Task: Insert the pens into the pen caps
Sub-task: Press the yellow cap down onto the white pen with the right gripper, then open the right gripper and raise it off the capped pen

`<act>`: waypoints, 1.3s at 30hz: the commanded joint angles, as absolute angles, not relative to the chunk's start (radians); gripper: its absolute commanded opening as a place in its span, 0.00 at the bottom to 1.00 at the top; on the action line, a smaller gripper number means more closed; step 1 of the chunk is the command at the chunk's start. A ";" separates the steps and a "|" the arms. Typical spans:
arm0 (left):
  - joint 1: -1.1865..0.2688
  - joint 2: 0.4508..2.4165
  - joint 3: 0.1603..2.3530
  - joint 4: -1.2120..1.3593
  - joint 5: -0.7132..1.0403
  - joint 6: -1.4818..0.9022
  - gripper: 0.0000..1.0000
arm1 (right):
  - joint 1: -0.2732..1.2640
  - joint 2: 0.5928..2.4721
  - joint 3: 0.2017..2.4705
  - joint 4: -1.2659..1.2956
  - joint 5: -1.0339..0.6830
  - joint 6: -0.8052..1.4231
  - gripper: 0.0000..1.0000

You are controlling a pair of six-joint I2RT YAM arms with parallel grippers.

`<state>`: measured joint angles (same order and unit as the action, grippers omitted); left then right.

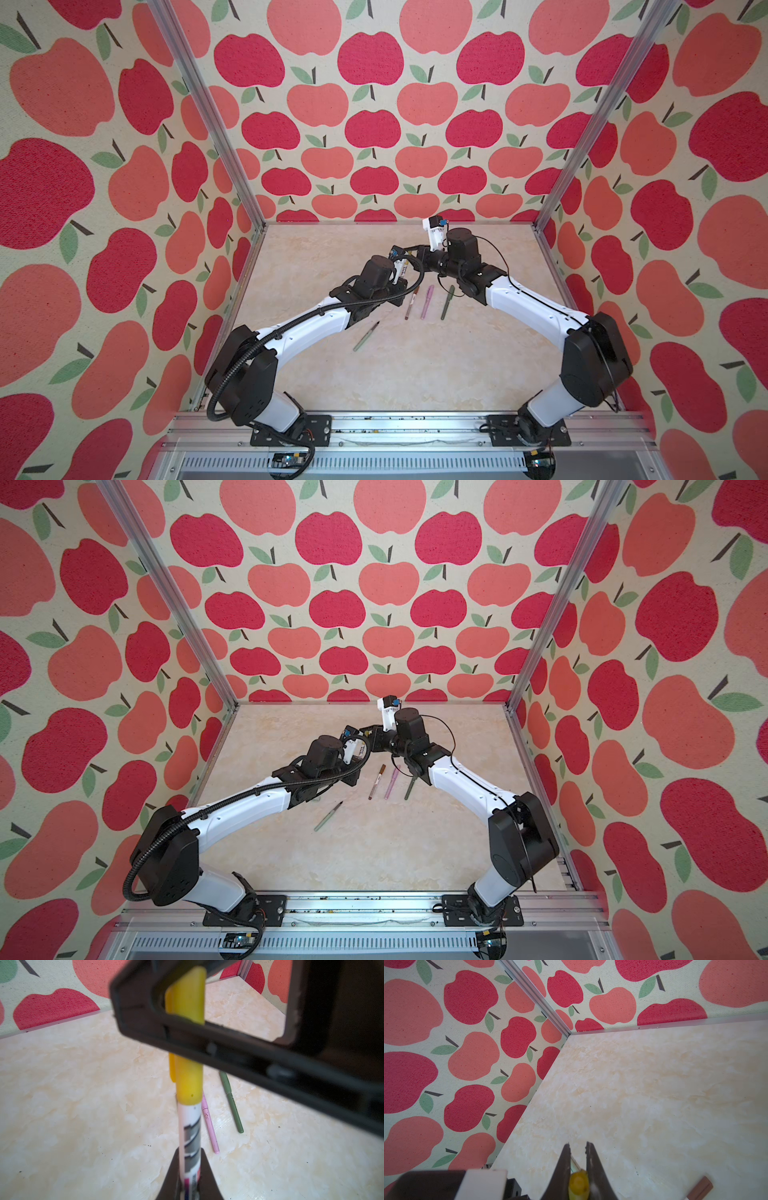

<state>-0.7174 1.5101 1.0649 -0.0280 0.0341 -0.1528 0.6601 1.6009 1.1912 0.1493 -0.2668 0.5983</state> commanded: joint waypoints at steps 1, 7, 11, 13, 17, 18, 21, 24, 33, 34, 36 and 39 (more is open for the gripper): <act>-0.689 1.484 1.235 0.366 0.011 -0.123 0.00 | 0.736 1.637 1.096 -0.114 -0.470 0.618 0.08; -0.680 1.493 1.248 0.358 0.018 -0.124 0.00 | 0.735 1.625 1.092 -0.118 -0.471 0.615 0.09; -0.680 1.480 1.221 0.327 0.021 -0.138 0.00 | 0.713 1.613 1.110 -0.118 -0.470 0.612 0.11; -0.679 1.467 1.187 0.318 0.020 -0.152 0.00 | 0.693 1.610 1.129 -0.119 -0.481 0.614 0.12; -0.675 1.450 1.121 0.283 0.028 -0.189 0.00 | 0.647 1.592 1.180 -0.129 -0.495 0.620 0.15; -0.676 1.448 1.106 0.269 0.035 -0.204 0.00 | 0.638 1.582 1.195 -0.134 -0.495 0.616 0.16; -0.685 1.441 1.063 0.227 0.042 -0.239 0.00 | 0.609 1.546 1.232 -0.136 -0.490 0.611 0.21; -0.710 1.443 1.027 0.167 0.017 -0.245 0.00 | 0.569 1.495 1.258 -0.094 -0.522 0.617 0.33; -0.764 1.444 0.940 0.028 -0.062 -0.343 0.00 | 0.496 1.279 1.216 -0.054 -0.420 0.535 0.59; -0.765 1.441 0.932 0.020 -0.068 -0.363 0.00 | 0.492 1.264 1.205 -0.069 -0.397 0.522 0.59; -0.765 1.440 0.924 -0.002 -0.081 -0.411 0.00 | 0.484 1.233 1.169 -0.093 -0.345 0.507 0.59; -0.765 1.458 0.932 -0.052 -0.094 -0.467 0.00 | 0.479 1.202 1.126 -0.125 -0.274 0.493 0.60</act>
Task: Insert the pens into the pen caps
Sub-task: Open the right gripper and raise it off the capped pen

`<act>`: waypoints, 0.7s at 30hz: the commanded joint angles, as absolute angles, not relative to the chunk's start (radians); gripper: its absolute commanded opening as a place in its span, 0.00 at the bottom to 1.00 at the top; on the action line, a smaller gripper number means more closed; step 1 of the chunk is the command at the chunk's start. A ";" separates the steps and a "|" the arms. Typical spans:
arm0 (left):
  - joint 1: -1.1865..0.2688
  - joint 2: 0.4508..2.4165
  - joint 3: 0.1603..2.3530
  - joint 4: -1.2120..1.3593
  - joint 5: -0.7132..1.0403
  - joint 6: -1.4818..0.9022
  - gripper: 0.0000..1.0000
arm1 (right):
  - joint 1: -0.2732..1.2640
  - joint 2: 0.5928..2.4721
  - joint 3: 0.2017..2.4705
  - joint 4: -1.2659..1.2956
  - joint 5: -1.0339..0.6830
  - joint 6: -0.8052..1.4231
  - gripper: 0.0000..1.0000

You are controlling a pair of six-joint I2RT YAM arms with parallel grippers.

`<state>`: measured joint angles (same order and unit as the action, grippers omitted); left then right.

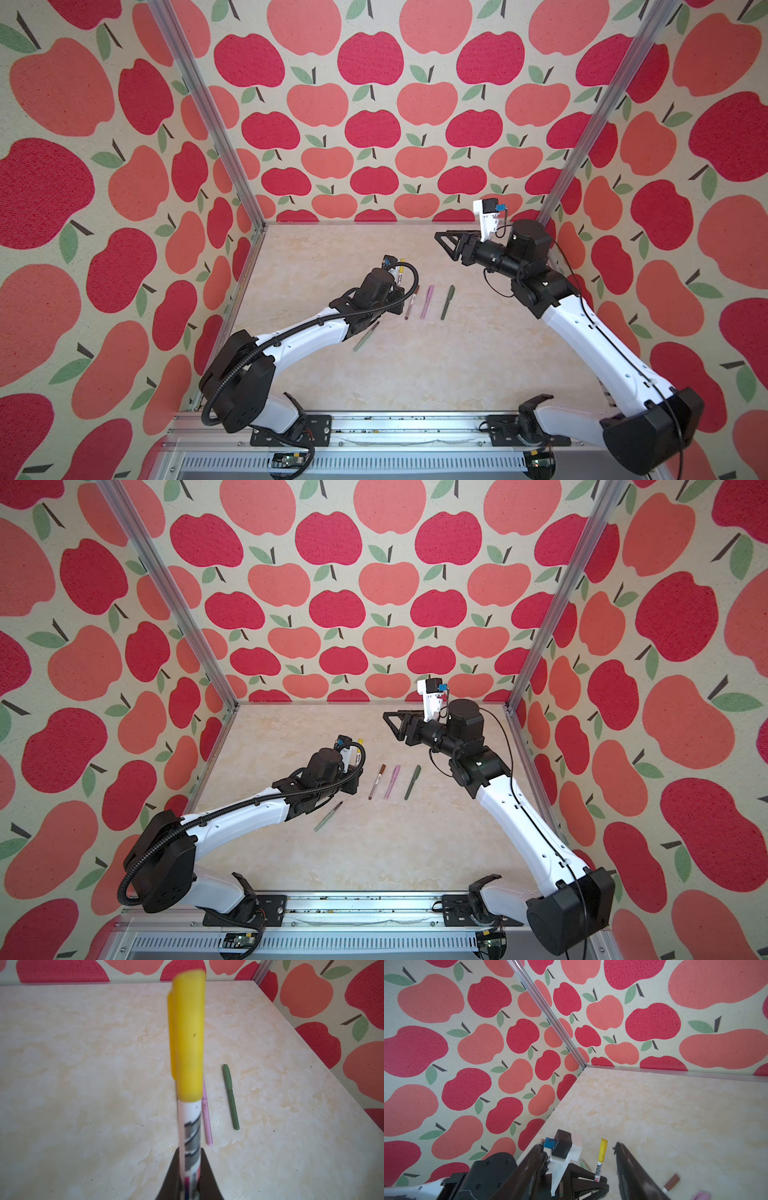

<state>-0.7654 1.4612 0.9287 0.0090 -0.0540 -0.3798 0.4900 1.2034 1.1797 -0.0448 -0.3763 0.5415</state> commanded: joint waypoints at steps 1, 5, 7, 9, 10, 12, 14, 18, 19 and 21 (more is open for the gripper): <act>-0.765 1.468 0.942 -0.075 -0.100 -0.482 0.00 | 0.480 1.198 1.113 -0.129 -0.255 0.491 0.60; -0.766 1.548 1.016 -0.223 -0.126 -0.533 0.00 | 0.477 1.216 1.089 -0.153 -0.199 0.495 0.60; -0.764 1.594 1.051 -0.270 -0.120 -0.546 0.00 | 0.474 1.236 1.097 -0.173 -0.195 0.495 0.60; -0.764 1.640 1.077 -0.282 -0.095 -0.546 0.00 | 0.472 1.251 1.101 -0.186 -0.197 0.497 0.60; -0.764 1.658 1.086 -0.280 -0.080 -0.541 0.00 | 0.471 1.253 1.101 -0.190 -0.197 0.498 0.60; -0.763 1.697 1.111 -0.283 -0.061 -0.527 0.00 | 0.468 1.253 1.094 -0.190 -0.201 0.503 0.60; -0.761 1.739 1.143 -0.298 -0.031 -0.506 0.00 | 0.466 1.249 1.086 -0.187 -0.204 0.506 0.60; -0.756 1.823 1.235 -0.374 0.009 -0.464 0.00 | 0.462 1.246 1.077 -0.188 -0.208 0.509 0.60; -0.754 1.841 1.251 -0.383 0.013 -0.454 0.00 | 0.460 1.244 1.075 -0.186 -0.210 0.510 0.60; -0.748 1.873 1.282 -0.406 0.020 -0.444 0.00 | 0.459 1.245 1.072 -0.183 -0.215 0.514 0.60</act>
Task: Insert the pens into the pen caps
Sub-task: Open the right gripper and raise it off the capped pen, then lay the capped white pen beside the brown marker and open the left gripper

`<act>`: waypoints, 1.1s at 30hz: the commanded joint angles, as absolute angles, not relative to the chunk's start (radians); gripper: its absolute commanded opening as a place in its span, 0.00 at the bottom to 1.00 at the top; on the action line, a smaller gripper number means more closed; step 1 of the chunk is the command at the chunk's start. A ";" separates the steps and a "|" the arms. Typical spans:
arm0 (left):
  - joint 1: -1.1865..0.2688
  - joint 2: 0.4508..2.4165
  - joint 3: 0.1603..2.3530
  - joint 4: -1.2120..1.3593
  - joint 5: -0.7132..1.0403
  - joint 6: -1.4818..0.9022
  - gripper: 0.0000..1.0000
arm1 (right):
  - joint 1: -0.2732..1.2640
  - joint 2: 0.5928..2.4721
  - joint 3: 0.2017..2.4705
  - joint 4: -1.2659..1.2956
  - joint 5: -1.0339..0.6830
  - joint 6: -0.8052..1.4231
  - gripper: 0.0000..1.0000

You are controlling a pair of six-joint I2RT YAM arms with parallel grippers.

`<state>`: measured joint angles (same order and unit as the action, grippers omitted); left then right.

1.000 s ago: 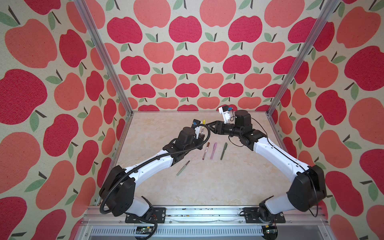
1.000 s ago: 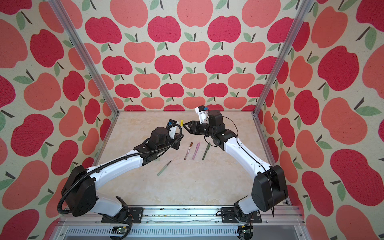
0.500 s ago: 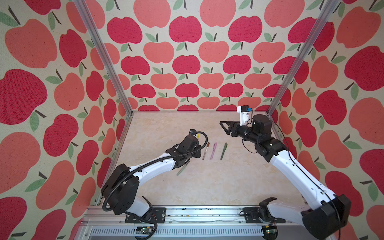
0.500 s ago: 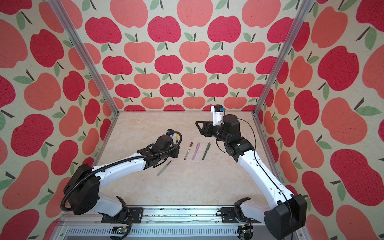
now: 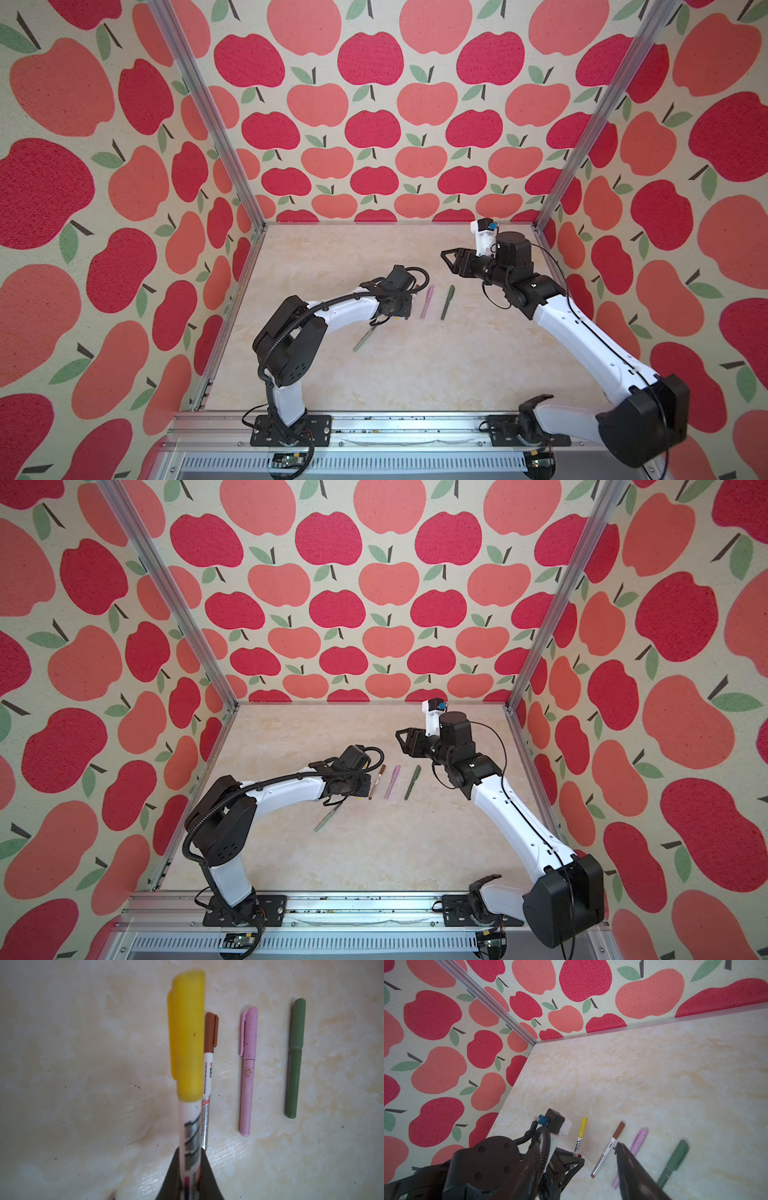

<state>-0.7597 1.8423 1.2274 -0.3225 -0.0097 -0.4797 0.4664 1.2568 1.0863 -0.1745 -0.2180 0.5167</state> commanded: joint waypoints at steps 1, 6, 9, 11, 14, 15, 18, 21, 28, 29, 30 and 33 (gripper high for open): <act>-0.745 1.887 1.292 -0.410 0.027 -0.441 0.00 | 0.457 1.245 1.071 -0.183 -0.218 0.515 0.60; -0.738 1.941 1.342 -0.445 0.033 -0.439 0.01 | 0.451 1.237 1.065 -0.183 -0.224 0.518 0.60; -0.738 1.968 1.362 -0.460 0.024 -0.431 0.02 | 0.447 1.231 1.060 -0.182 -0.225 0.521 0.60; -0.738 1.982 1.375 -0.469 0.017 -0.426 0.03 | 0.446 1.230 1.058 -0.182 -0.229 0.523 0.60; -0.738 1.998 1.389 -0.480 0.014 -0.422 0.06 | 0.443 1.230 1.058 -0.182 -0.233 0.526 0.60; -0.738 2.002 1.395 -0.484 0.011 -0.422 0.06 | 0.442 1.229 1.058 -0.183 -0.234 0.528 0.60; -0.738 2.009 1.404 -0.501 -0.002 -0.421 0.07 | 0.443 1.228 1.058 -0.180 -0.235 0.531 0.60; -0.739 2.016 1.411 -0.518 -0.020 -0.417 0.11 | 0.442 1.228 1.058 -0.176 -0.241 0.535 0.60; -0.738 2.040 1.427 -0.547 -0.049 -0.405 0.13 | 0.442 1.233 1.063 -0.172 -0.253 0.543 0.61; -0.738 2.042 1.428 -0.546 -0.049 -0.405 0.15 | 0.441 1.233 1.065 -0.171 -0.254 0.543 0.61; -0.738 2.043 1.430 -0.546 -0.050 -0.403 0.16 | 0.442 1.235 1.065 -0.170 -0.253 0.543 0.61; -0.738 2.045 1.434 -0.546 -0.049 -0.401 0.18 | 0.441 1.239 1.065 -0.167 -0.254 0.543 0.61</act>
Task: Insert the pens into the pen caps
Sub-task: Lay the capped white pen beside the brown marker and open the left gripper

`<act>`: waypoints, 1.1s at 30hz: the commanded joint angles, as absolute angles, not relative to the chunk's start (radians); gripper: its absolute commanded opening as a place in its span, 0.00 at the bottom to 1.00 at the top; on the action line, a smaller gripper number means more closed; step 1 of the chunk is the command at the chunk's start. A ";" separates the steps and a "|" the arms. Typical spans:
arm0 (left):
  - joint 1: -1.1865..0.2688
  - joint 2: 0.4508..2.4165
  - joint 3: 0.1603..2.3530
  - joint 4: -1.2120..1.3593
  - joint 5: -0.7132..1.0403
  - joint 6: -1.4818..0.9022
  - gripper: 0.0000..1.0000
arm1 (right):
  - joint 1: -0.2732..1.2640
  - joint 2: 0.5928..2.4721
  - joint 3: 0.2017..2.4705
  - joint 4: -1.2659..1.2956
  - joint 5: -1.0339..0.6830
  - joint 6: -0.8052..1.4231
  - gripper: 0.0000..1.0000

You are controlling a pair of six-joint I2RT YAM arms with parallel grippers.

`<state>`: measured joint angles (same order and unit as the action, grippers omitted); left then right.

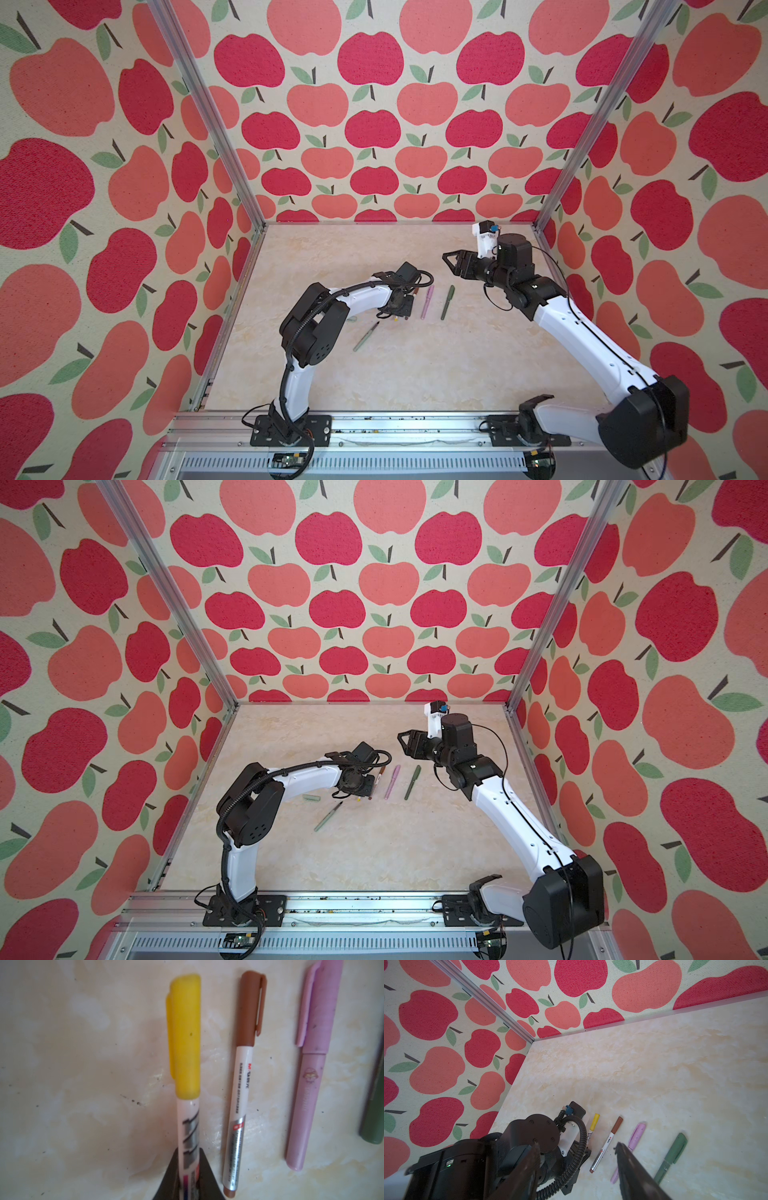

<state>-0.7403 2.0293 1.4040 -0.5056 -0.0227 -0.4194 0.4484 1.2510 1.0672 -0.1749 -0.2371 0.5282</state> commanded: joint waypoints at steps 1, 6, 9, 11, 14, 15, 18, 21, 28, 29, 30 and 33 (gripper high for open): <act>-0.738 2.045 1.434 -0.545 -0.051 -0.399 0.18 | 0.440 1.241 1.067 -0.168 -0.255 0.543 0.61; -0.736 2.052 1.432 -0.543 -0.055 -0.400 0.24 | 0.441 1.244 1.081 -0.187 -0.261 0.537 0.61; -0.737 2.056 1.436 -0.544 -0.058 -0.403 0.27 | 0.441 1.234 1.077 -0.189 -0.253 0.534 0.61; -0.736 2.050 1.436 -0.545 -0.065 -0.404 0.32 | 0.440 1.232 1.077 -0.192 -0.253 0.534 0.60; -0.737 2.036 1.435 -0.543 -0.079 -0.405 0.38 | 0.440 1.232 1.077 -0.193 -0.259 0.535 0.61; -0.736 2.029 1.433 -0.544 -0.085 -0.405 0.40 | 0.440 1.232 1.076 -0.194 -0.259 0.535 0.61; -0.735 2.006 1.428 -0.537 -0.099 -0.404 0.45 | 0.440 1.229 1.075 -0.197 -0.261 0.535 0.61; -0.732 1.984 1.421 -0.528 -0.104 -0.403 0.47 | 0.440 1.226 1.073 -0.199 -0.259 0.534 0.61; -0.715 1.862 1.342 -0.417 -0.087 -0.406 0.59 | 0.440 1.231 1.063 -0.198 -0.258 0.535 0.61; -0.710 1.838 1.322 -0.386 -0.077 -0.403 0.61 | 0.439 1.234 1.062 -0.197 -0.258 0.534 0.61; -0.703 1.813 1.305 -0.364 -0.075 -0.402 0.63 | 0.440 1.238 1.062 -0.198 -0.256 0.534 0.61; -0.673 1.730 1.253 -0.299 -0.038 -0.394 0.66 | 0.440 1.250 1.058 -0.196 -0.258 0.534 0.61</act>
